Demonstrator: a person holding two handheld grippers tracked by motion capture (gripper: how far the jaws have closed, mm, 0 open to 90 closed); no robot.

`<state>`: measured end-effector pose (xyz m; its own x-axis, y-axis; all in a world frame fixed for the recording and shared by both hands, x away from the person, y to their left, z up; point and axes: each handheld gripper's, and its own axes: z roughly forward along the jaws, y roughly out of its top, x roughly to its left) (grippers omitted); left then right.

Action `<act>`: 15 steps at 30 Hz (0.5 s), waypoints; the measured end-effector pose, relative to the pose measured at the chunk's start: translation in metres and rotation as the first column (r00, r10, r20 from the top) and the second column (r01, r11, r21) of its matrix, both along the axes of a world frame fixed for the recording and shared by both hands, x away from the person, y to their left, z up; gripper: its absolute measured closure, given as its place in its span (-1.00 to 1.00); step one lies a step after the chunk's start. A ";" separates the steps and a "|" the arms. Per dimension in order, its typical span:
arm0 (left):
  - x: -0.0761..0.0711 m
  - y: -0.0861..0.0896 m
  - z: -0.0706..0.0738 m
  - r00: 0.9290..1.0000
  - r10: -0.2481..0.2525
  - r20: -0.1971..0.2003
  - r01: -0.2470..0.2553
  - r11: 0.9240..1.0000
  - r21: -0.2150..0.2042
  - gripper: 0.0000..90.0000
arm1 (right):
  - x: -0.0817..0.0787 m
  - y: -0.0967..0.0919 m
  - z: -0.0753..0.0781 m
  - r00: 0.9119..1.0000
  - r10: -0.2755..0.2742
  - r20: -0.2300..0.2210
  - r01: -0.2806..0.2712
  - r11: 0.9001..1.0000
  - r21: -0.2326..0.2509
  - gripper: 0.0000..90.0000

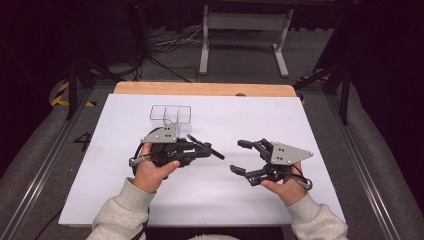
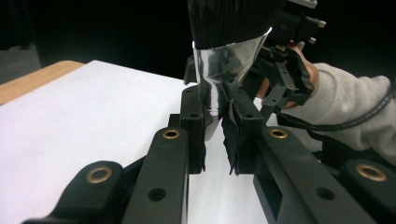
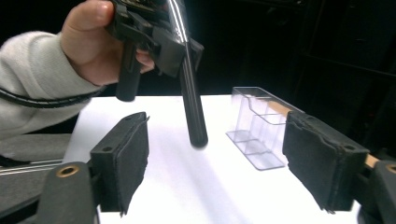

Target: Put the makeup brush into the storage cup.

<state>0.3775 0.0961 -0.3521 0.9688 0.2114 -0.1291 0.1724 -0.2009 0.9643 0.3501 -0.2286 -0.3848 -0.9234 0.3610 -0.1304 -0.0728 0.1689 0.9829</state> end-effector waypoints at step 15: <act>0.012 0.019 0.023 0.986 0.165 0.023 -0.166 0.986 0.030 0.76 | -0.003 -0.027 -0.007 0.983 -0.176 -0.054 0.175 0.984 -0.024 -0.76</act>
